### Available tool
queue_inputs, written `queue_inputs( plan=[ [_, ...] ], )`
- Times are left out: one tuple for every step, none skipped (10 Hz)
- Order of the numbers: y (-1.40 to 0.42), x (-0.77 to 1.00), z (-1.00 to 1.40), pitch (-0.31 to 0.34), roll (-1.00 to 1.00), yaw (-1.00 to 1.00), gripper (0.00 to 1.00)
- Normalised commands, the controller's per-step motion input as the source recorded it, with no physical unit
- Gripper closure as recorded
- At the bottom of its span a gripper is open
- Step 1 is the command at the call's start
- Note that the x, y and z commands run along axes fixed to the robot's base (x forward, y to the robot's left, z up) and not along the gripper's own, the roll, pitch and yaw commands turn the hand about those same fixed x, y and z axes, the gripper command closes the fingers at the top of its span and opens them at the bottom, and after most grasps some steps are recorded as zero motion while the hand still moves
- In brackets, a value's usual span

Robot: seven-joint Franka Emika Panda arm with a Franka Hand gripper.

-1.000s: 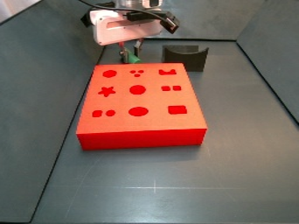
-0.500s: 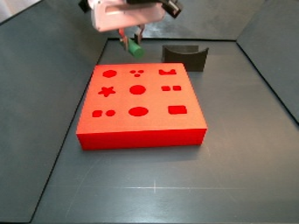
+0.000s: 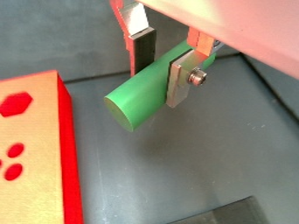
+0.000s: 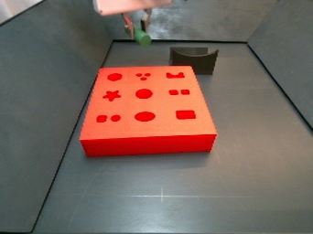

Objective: Pick up the round object. Move up. Place the round object on the fixture. Regrasp the round object. Move to above the board. Insert the round object.
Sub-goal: Place the round object on the fixture.

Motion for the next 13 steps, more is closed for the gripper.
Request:
queue_inputs(
  plan=[
    [-0.01, -0.02, 1.00, 0.013, -0.09, 0.02, 1.00],
    [-0.01, -0.02, 1.00, 0.012, -0.10, 0.01, 1.00],
    [-0.01, -0.02, 1.00, 0.013, -0.11, 0.01, 1.00],
    [-0.01, -0.02, 0.87, 0.016, -0.12, 0.00, 1.00],
    [-0.01, -0.02, 0.68, 0.022, -0.14, -0.01, 1.00],
    [0.00, -0.01, 0.53, 0.028, -0.15, -0.02, 1.00],
    [0.00, 0.00, 0.39, 0.032, -0.16, -0.02, 1.00],
    [0.00, 0.00, 0.19, 0.039, -0.16, -0.02, 1.00],
    [-0.05, 1.00, -0.31, 0.078, -0.04, -1.00, 1.00],
    [-0.04, 1.00, -0.34, 0.082, -0.04, -1.00, 1.00],
    [-0.03, 1.00, -0.31, 0.082, -0.03, -1.00, 1.00],
    [-0.03, 1.00, -0.25, 0.090, -0.02, -1.00, 1.00],
    [-0.02, 1.00, -0.23, 0.101, 0.00, -1.00, 1.00]
  ],
)
